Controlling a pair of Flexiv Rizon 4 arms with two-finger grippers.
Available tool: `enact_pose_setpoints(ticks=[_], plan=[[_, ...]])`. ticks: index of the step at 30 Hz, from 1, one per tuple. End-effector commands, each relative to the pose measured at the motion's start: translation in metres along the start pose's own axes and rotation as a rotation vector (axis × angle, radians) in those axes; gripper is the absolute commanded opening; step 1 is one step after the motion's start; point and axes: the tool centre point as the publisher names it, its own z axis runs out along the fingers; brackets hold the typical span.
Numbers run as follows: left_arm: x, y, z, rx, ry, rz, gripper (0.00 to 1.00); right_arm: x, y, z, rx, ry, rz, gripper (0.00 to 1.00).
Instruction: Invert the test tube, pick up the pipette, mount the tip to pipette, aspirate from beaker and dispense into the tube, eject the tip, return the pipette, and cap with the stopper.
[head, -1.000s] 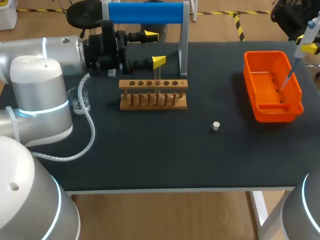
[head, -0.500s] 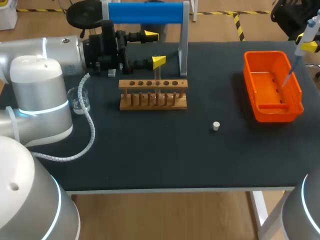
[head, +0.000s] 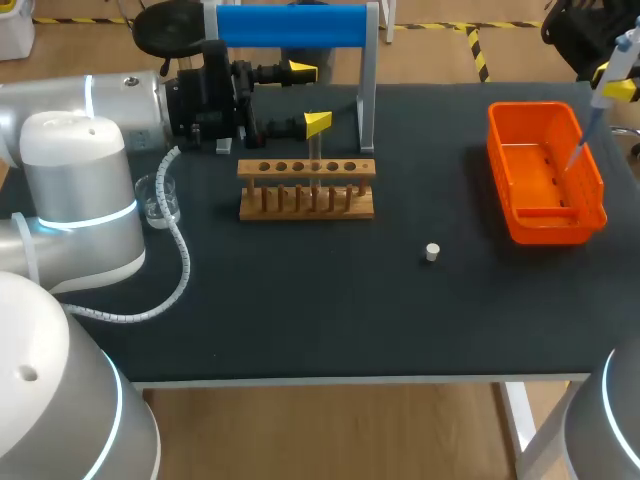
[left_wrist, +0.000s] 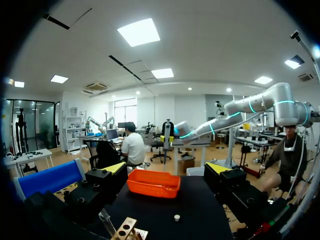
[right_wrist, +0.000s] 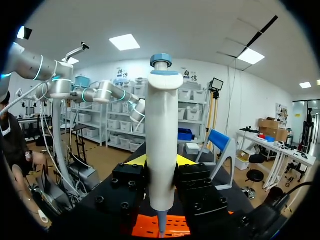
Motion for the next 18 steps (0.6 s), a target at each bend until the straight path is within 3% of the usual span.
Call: enact_pose_setpoints(ticks=[1, 18], plan=[[0.0007, 0.0002, -0.0005, 0.000, -0.001, 0.001, 1.00, 0.0007, -0.0008, -0.0007, -0.003, -0.007, 0.000, 0.00], [0.0007, 0.0002, -0.0005, 0.000, -0.001, 0.001, 1.00, 0.0015, -0.0010, 0.0003, -0.013, -0.014, 0.002, 0.00]])
